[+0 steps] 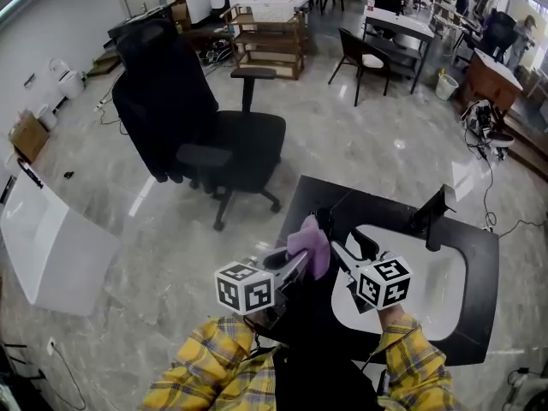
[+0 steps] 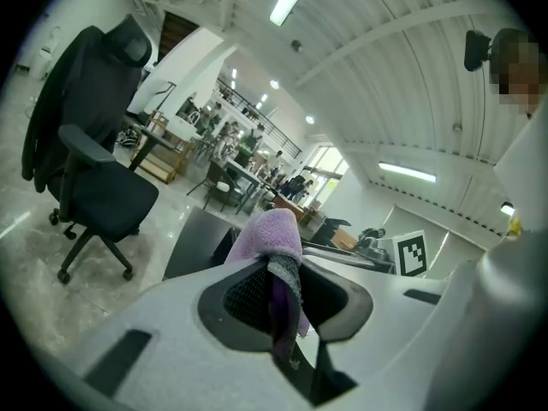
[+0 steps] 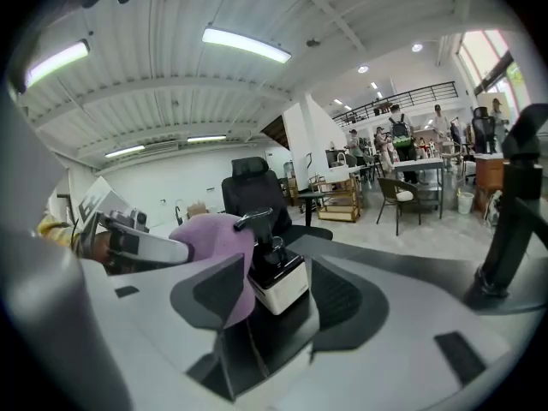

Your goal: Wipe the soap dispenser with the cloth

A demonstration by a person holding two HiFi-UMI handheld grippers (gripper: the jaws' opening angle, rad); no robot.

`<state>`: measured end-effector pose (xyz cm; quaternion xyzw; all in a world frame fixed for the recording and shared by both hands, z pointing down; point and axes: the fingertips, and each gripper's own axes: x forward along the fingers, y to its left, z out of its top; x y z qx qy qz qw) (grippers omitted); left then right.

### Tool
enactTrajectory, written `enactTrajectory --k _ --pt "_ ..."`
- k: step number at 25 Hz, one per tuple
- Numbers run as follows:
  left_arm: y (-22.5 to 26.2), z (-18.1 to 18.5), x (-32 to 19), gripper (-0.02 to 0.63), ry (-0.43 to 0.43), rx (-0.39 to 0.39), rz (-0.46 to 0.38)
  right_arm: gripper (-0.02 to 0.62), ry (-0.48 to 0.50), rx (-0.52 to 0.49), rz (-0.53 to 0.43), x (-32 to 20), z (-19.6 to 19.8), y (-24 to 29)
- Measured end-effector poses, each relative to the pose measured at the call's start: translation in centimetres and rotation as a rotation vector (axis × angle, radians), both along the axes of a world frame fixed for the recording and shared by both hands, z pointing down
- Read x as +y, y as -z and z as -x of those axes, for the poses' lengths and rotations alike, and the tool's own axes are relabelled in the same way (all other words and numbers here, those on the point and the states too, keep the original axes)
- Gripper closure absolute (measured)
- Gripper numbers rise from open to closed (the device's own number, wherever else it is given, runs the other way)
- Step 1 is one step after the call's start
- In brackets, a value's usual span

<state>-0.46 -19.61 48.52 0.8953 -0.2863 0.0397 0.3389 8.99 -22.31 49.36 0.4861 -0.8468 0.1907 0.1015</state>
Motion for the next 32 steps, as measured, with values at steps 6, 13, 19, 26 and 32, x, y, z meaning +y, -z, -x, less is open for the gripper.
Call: enactTrajectory --k 6,13,19,26,32 --pt "-1.4 -0.7 -0.1 0.541 -0.008 -0.032 0.019 0.388 -0.027 -0.016 0.006 1.6 -0.7 -0.1" --pt "-2.9 -1.0 0.2 0.541 -0.021 -0.073 0.050 0.400 -0.049 -0.041 0.036 3.0 -0.9 -0.8" --pt "-3.7 -1.3 0.6 0.541 -0.033 -0.097 0.082 0.402 -0.062 -0.043 0.043 3.9 -1.3 -0.9" --pt "-4.7 -1.8 1.1 0.541 -0.050 -0.086 0.148 0.413 -0.089 -0.092 0.048 5.0 -1.4 -0.5" --pt "-5.0 -1.8 1.2 0.541 -0.047 -0.065 0.207 0.431 -0.085 -0.085 0.033 6.1 -1.1 0.3"
